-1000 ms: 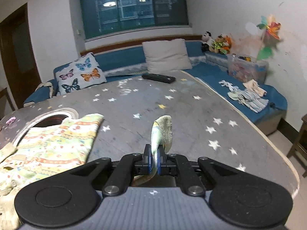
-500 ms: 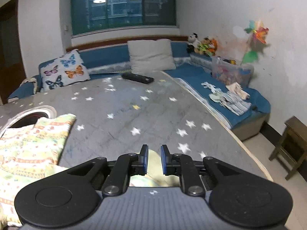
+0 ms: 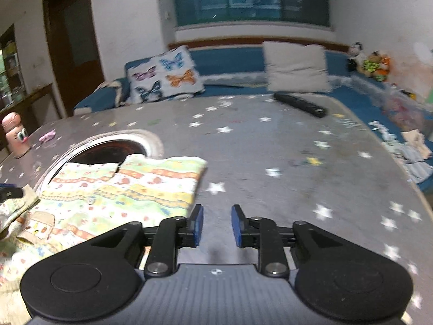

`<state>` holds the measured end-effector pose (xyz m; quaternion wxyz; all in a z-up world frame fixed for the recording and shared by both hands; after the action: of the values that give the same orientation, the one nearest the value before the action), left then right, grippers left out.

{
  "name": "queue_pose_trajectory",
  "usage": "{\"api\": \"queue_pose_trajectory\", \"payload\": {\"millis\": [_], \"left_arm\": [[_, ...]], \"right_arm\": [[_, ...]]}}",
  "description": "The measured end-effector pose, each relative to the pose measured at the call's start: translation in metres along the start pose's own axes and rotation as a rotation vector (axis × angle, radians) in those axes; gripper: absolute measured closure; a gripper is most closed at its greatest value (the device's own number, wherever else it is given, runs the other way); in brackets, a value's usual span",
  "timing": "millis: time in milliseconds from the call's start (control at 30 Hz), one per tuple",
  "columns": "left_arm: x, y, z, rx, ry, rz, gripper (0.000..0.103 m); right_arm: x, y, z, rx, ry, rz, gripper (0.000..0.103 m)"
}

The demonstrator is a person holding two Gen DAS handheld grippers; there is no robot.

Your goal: Fold clothes

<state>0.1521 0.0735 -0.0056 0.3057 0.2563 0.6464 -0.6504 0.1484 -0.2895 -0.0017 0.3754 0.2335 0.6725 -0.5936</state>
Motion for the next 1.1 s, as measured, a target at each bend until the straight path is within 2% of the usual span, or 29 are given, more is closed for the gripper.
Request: {"api": "queue_pose_trajectory", "payload": {"millis": [133, 233, 500, 633, 733, 767, 833, 900, 1100], "left_arm": [[-0.013, 0.03, 0.002, 0.001, -0.002, -0.042, 0.065], [-0.019, 0.048, 0.005, 0.002, 0.015, -0.052, 0.054], [-0.024, 0.077, 0.006, 0.027, 0.018, -0.09, 0.056], [-0.026, 0.082, 0.007, 0.06, 0.026, -0.083, 0.07], [-0.029, 0.084, 0.009, 0.076, 0.04, -0.075, 0.091], [-0.029, 0.085, 0.011, 0.08, 0.053, -0.07, 0.096], [-0.029, 0.086, 0.014, 0.075, 0.074, -0.055, 0.098], [-0.032, 0.085, 0.015, 0.058, 0.085, -0.031, 0.099], [-0.05, 0.084, 0.012, 0.034, 0.068, 0.06, 0.099]], "right_arm": [[-0.013, 0.031, -0.014, -0.052, -0.02, -0.03, 0.075], [-0.024, 0.057, -0.02, -0.077, -0.042, -0.052, 0.07], [-0.037, 0.103, -0.024, -0.087, -0.06, -0.093, 0.07], [-0.039, 0.113, -0.02, -0.087, -0.038, -0.104, 0.07], [-0.04, 0.118, -0.018, -0.094, -0.024, -0.108, 0.072], [-0.04, 0.12, -0.017, -0.098, -0.019, -0.11, 0.078], [-0.042, 0.122, -0.019, -0.097, -0.027, -0.108, 0.091], [-0.044, 0.123, -0.021, -0.096, -0.036, -0.1, 0.097], [-0.068, 0.131, -0.031, -0.062, -0.09, -0.032, 0.1]]}}
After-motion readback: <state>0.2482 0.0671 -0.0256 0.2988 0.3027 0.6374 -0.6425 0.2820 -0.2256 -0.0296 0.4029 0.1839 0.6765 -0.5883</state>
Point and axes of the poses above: each gripper's, at about its wrist camera, not at the fingertips, and y roughly the way its jaws point, z to its right, x to its underside, the point moved 4 cm from there along y, roughly the way its jaws point, and after that the axes turned 6 degrees about -y, right-handed, at the moved point
